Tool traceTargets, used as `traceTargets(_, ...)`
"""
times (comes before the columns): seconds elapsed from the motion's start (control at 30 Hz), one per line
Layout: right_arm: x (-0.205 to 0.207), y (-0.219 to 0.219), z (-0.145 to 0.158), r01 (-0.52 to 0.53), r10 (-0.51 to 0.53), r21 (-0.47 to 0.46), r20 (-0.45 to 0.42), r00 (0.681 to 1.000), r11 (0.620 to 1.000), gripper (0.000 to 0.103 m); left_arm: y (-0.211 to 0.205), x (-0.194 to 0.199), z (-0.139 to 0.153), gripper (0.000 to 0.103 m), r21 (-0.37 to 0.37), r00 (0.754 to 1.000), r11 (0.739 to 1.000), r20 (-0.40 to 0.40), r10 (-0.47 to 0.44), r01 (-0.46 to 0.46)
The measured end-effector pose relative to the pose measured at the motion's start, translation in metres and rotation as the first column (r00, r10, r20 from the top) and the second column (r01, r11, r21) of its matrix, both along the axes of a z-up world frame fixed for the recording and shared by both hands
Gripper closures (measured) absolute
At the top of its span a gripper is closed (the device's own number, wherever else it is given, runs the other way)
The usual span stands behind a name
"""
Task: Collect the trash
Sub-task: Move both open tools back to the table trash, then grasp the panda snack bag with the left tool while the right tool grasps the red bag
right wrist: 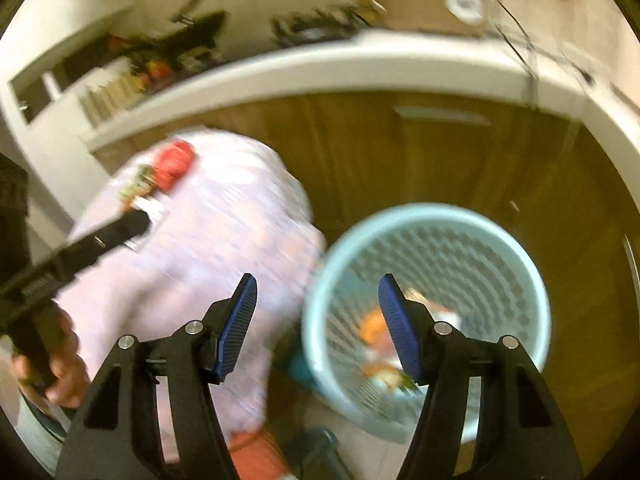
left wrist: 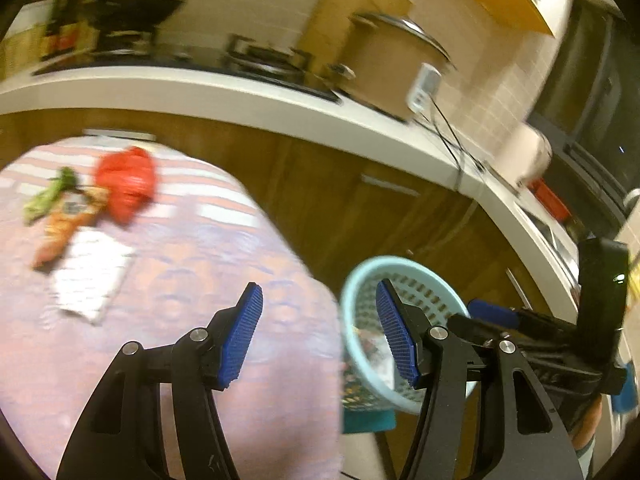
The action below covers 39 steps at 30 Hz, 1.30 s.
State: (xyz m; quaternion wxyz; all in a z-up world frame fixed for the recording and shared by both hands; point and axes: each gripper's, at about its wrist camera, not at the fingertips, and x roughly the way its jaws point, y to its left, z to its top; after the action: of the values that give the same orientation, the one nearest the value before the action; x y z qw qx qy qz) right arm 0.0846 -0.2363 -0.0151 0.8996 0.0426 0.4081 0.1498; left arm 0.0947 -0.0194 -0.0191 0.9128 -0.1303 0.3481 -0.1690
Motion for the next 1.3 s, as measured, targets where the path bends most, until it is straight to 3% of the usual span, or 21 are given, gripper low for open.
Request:
traceTargets(0.13, 0.008, 0.049, 0.019, -0.089, 0.087, 0.013, 0.090, 0.992, 0.996, 0.047, 0.058, -0.011, 0.013, 0.045, -0.007, 0.991, 0.991, 0.024, 0.134, -0.134)
traceTargets(0.23, 0.018, 0.090, 0.026, -0.163, 0.158, 0.029, 0.136, 0.978, 0.986, 0.049, 0.098, -0.012, 0.018, 0.045, 0.029, 0.975, 0.975, 0.023, 0.219, -0.220)
traceTargets(0.4, 0.038, 0.153, 0.022, -0.231, 0.225, 0.013, 0.169, 0.960, 0.973, 0.054, 0.148, 0.002, 0.009, 0.045, 0.092, 0.962, 0.959, -0.034, 0.271, -0.267)
traceTargets(0.63, 0.082, 0.197, -0.019, -0.218, 0.212, 0.053, 0.099, 0.972, 0.975, 0.065, 0.150, 0.037, -0.016, 0.042, 0.190, 0.972, 0.960, -0.078, 0.224, -0.206)
traceTargets(0.87, 0.106, 0.208, -0.053, -0.202, 0.201, 0.061, 0.027, 0.979, 0.977, 0.066, 0.149, 0.067, -0.044, 0.045, 0.321, 0.958, 0.919, -0.094, 0.271, -0.229)
traceTargets(0.97, 0.107, 0.214, -0.055, -0.221, 0.220, 0.047, 0.021, 0.975, 0.974, 0.066, 0.153, 0.071, -0.049, 0.056, 0.336, 0.957, 0.915, -0.104, 0.272, -0.224)
traceTargets(1.23, 0.117, 0.227, -0.039, -0.259, 0.258, 0.049, 0.025, 0.966, 0.965, 0.066, 0.162, 0.062, -0.043, 0.069, 0.295, 0.964, 0.927, -0.058, 0.260, -0.232)
traceTargets(1.3, 0.121, 0.230, -0.034, -0.256, 0.255, 0.032, 0.036, 0.966, 0.966, 0.066, 0.165, 0.059, -0.039, 0.078, 0.276, 0.962, 0.929, -0.046, 0.270, -0.247)
